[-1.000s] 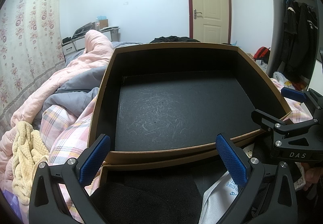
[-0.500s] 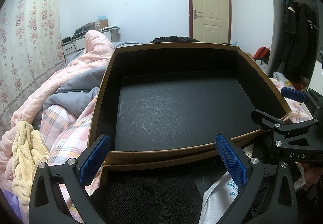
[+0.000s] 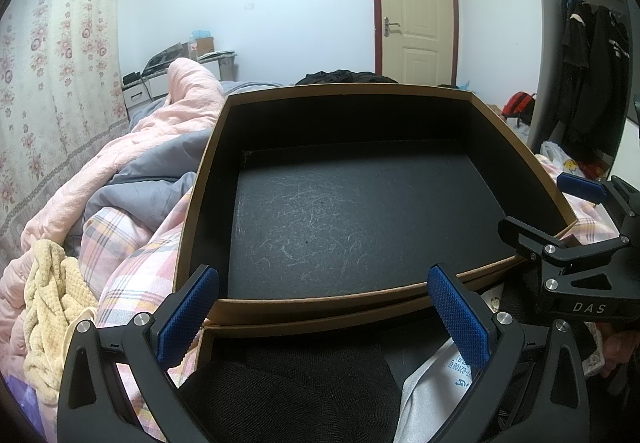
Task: Organize soft objects
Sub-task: 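Lower the left tool toward the black sock in the clothes pile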
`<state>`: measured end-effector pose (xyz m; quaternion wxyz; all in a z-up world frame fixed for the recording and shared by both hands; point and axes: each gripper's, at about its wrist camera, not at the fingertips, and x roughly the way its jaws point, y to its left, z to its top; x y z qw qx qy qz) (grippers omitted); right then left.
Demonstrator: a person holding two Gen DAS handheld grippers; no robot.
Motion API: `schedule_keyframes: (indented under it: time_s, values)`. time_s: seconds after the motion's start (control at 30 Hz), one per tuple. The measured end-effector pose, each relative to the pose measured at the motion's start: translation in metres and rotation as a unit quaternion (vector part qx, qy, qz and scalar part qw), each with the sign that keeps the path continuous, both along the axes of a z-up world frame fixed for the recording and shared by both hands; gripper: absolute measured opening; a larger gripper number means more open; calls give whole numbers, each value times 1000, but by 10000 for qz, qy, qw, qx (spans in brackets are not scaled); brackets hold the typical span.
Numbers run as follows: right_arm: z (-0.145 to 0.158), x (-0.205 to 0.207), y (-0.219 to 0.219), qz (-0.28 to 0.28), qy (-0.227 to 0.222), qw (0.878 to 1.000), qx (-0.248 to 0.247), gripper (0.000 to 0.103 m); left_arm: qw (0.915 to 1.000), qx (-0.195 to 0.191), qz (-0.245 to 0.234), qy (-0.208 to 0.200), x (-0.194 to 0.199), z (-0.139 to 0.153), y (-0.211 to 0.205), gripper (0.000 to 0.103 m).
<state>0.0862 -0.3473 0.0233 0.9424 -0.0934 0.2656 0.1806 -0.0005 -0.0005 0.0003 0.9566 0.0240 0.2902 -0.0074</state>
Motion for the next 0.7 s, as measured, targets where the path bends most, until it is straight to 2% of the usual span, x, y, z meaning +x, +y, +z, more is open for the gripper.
schedule_keyframes:
  time_s: [0.07, 0.13, 0.27, 0.33, 0.4, 0.43, 0.5, 0.57, 0.63, 0.7]
  values:
    - [1, 1, -1, -2, 4, 10000, 21, 102, 9996, 158, 253, 25, -2, 5, 1, 103]
    - [1, 2, -2, -6, 23, 10000, 67, 102, 9989, 122, 425, -138, -9, 19, 9, 103]
    - [1, -1, 0, 2, 17, 10000, 90, 102, 9975, -402, 175, -561, -33, 53, 27, 103]
    - [1, 0, 0, 1, 19, 10000, 94, 102, 9970, -544, 78, -536, -39, 63, 33, 103]
    - [1, 0, 0, 3, 18, 10000, 94, 102, 9976, -670, -87, -178, -38, 66, 36, 103]
    - [0, 0, -1, 2, 17, 10000, 92, 102, 9967, -742, -270, 209, -34, 63, 35, 103]
    - [0, 0, -1, 2, 19, 10000, 94, 102, 9919, -817, -554, 794, -27, 55, 29, 103]
    - [0, 0, -1, 3, 17, 10000, 95, 102, 9820, -836, -950, 1404, -24, 42, 20, 103]
    - [1, -1, -2, 4, 17, 10000, 96, 102, 9771, -637, -1235, 1609, -27, 33, 10, 103]
    - [1, -1, -2, 3, 17, 10000, 97, 102, 9784, -275, -1297, 1586, -33, 28, 2, 103]
